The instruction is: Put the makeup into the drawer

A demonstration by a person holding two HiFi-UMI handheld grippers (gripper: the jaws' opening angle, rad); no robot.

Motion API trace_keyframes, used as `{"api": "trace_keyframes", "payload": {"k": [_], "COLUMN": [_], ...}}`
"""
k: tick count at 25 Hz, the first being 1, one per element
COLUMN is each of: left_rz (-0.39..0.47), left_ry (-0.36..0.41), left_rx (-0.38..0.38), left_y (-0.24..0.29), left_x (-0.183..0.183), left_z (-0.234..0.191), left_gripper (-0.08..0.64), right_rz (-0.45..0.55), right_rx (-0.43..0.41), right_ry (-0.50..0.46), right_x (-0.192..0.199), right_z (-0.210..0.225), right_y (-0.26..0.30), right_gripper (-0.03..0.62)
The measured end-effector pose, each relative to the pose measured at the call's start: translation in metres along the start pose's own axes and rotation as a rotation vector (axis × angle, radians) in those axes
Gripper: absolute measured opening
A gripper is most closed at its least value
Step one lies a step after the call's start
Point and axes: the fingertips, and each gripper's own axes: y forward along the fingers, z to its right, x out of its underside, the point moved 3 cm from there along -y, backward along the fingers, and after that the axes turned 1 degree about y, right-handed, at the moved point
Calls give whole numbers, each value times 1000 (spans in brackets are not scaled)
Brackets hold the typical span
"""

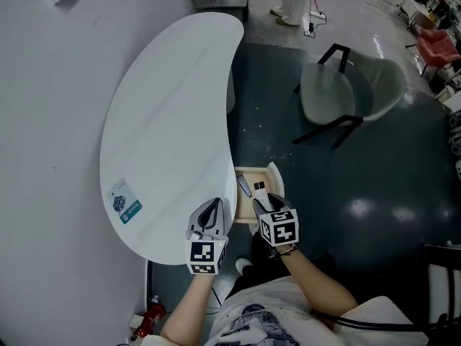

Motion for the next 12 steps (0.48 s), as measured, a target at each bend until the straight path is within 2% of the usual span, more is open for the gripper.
{"api": "trace_keyframes", "payload": {"k": [12], "left_rz": [-39], "left_ry": [-34], "left_rx": [1], "left_y": [45], "left_x": [17], "left_z": [-19], "left_gripper": [35], "right_rz": [-93], "right_rx": [4], "right_ry": [73], "right_x": [22], "right_z": [19], "right_y": [63], "right_gripper": [190]}}
